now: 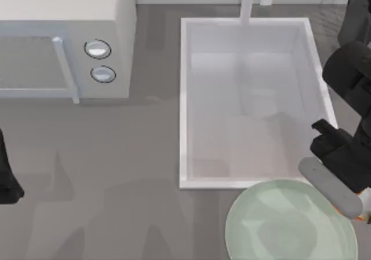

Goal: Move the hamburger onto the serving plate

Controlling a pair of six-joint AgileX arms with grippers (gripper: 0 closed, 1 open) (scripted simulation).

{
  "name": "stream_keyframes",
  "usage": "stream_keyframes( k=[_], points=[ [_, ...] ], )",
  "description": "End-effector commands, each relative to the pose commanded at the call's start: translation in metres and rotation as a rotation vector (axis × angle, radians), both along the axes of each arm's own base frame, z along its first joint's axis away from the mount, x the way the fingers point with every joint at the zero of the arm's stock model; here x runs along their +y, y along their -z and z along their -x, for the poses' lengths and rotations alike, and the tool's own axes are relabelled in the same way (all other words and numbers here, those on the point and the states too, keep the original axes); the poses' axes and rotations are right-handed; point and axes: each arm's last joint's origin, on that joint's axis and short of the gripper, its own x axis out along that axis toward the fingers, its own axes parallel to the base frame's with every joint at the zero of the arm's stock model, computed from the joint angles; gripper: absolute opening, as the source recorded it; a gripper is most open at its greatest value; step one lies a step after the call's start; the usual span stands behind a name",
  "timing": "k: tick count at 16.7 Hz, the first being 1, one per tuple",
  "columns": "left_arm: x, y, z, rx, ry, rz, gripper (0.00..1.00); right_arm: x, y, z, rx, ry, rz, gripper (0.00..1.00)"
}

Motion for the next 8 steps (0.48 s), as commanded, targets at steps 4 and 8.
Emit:
stream_keyframes(
  k=[4, 8],
  points=[
    [0.000, 0.000, 0.000, 0.000, 0.000, 0.000, 1.00, 0.040, 0.001, 0.020, -0.009, -0.550, -0.053, 0.00],
    [0.000, 0.000, 0.000, 0.000, 0.000, 0.000, 1.00, 0.064, -0.002, 0.038, -0.045, -0.898, -0.087, 0.00]
  ],
)
